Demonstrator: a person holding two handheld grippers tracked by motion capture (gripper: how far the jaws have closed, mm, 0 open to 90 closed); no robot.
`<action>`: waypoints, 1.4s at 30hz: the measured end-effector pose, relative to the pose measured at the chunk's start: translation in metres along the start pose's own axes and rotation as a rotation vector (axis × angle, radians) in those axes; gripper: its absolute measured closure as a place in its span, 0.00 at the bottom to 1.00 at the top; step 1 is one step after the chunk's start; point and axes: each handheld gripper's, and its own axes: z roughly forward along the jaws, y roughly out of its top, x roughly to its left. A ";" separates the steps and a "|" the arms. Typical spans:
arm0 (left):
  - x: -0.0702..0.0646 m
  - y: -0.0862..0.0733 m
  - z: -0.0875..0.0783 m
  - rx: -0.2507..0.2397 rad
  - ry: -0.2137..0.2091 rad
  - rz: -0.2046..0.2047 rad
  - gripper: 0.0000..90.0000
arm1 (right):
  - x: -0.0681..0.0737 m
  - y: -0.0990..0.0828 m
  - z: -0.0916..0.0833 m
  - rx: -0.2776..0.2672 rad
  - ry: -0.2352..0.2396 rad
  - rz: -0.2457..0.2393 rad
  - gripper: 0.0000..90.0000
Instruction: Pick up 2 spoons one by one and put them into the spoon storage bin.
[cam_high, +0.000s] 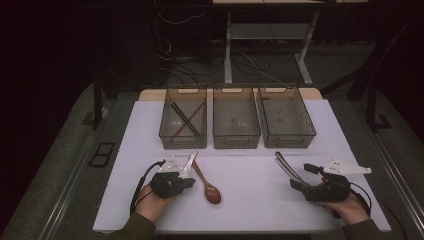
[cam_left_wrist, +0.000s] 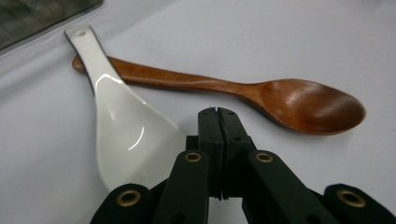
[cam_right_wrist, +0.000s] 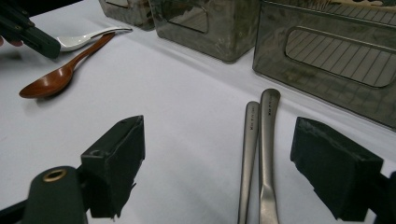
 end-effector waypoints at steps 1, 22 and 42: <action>0.001 0.000 0.000 -0.004 -0.005 -0.005 0.98 | 0.000 0.000 0.000 0.000 -0.001 0.002 0.19; 0.016 -0.007 -0.016 0.018 0.039 -0.012 0.96 | -0.001 0.000 -0.001 0.004 -0.006 -0.011 0.19; 0.041 0.005 -0.020 -0.069 0.048 -0.048 0.51 | -0.001 0.000 0.000 0.008 -0.010 -0.011 0.19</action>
